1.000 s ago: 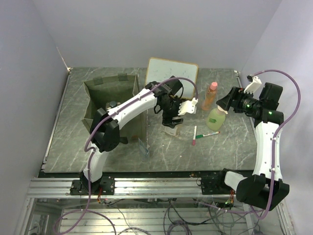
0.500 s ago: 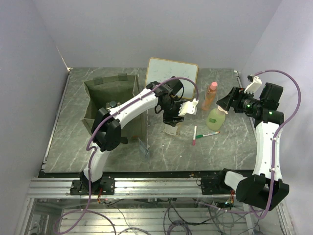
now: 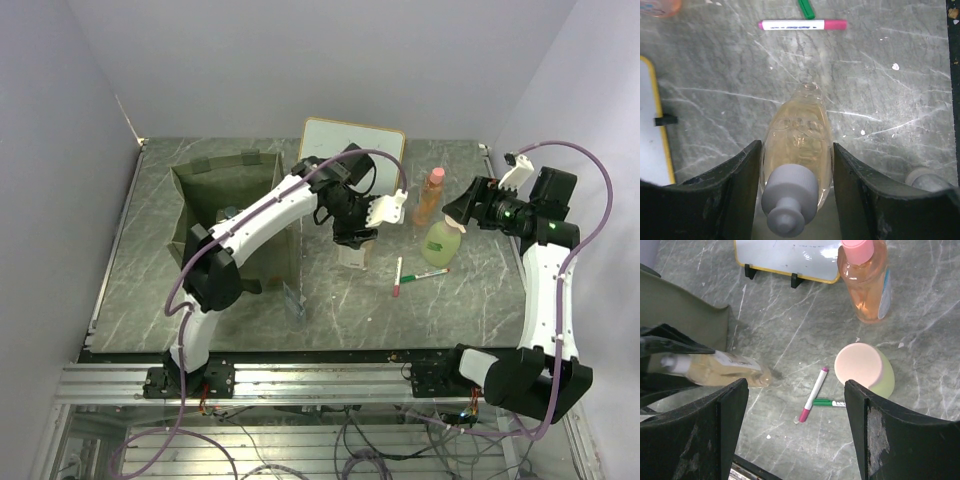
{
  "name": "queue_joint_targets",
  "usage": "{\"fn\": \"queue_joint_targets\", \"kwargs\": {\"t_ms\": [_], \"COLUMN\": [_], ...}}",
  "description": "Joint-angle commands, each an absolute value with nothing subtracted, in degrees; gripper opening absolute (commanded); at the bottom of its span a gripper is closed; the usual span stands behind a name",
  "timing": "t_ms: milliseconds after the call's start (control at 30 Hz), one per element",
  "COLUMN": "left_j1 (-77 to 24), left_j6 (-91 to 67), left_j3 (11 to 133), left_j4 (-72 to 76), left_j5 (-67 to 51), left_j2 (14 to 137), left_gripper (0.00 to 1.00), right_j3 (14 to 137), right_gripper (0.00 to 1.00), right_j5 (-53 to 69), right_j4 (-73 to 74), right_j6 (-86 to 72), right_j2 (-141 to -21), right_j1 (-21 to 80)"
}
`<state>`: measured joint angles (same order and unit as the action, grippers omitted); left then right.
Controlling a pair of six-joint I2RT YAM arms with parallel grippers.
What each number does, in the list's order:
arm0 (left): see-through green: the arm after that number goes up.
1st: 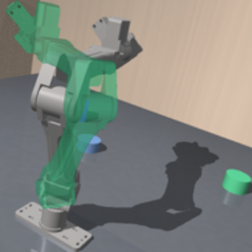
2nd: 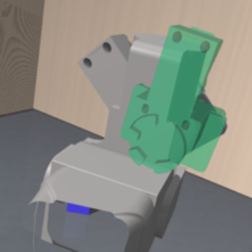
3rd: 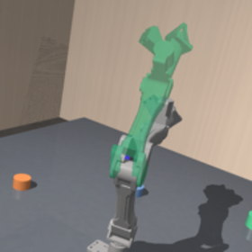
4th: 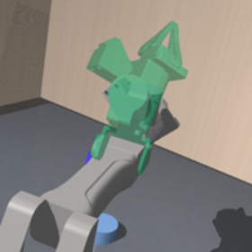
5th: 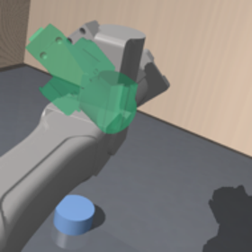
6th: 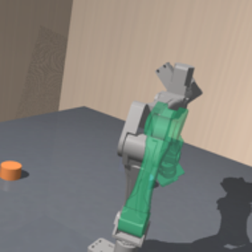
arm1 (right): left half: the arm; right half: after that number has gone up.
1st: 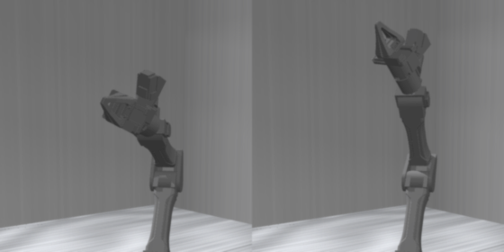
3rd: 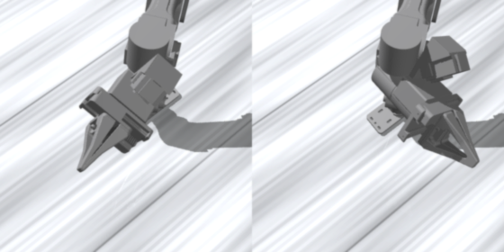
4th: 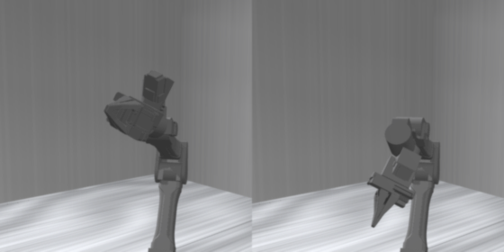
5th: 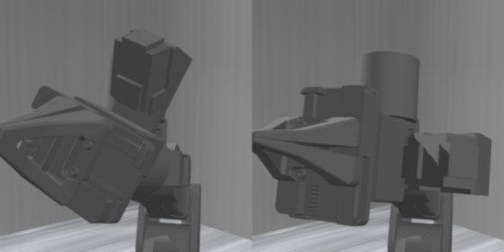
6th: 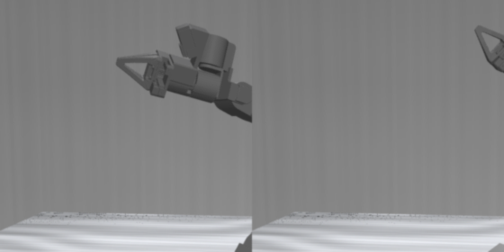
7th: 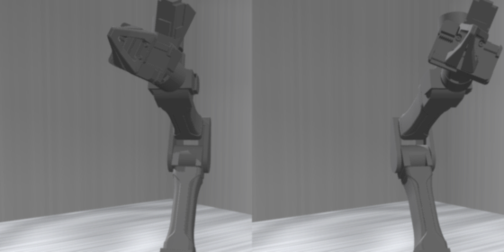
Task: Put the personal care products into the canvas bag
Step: Pick up the care product from the center of the board.
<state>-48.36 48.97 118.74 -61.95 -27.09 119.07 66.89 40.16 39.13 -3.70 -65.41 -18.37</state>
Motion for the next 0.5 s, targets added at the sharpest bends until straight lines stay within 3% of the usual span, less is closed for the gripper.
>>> {"fn": "queue_joint_targets", "kwargs": {"t_ms": [0, 467], "left_j1": [-48.59, -47.16], "left_j6": [48.16, 50.58], "left_j3": [123.86, 129.28], "left_j4": [-61.19, -64.52], "left_j5": [-27.16, -25.22], "left_j2": [109.65, 97.96], "left_gripper": [0.07, 0.07], "right_j3": [70.3, 79.4], "right_gripper": [0.77, 0.78], "right_j5": [40.84, 37.89], "right_j4": [39.72, 41.72], "right_j6": [-1.92, 3.63], "right_j2": [-66.69, -72.46], "right_j1": [-18.49, -10.86]}}
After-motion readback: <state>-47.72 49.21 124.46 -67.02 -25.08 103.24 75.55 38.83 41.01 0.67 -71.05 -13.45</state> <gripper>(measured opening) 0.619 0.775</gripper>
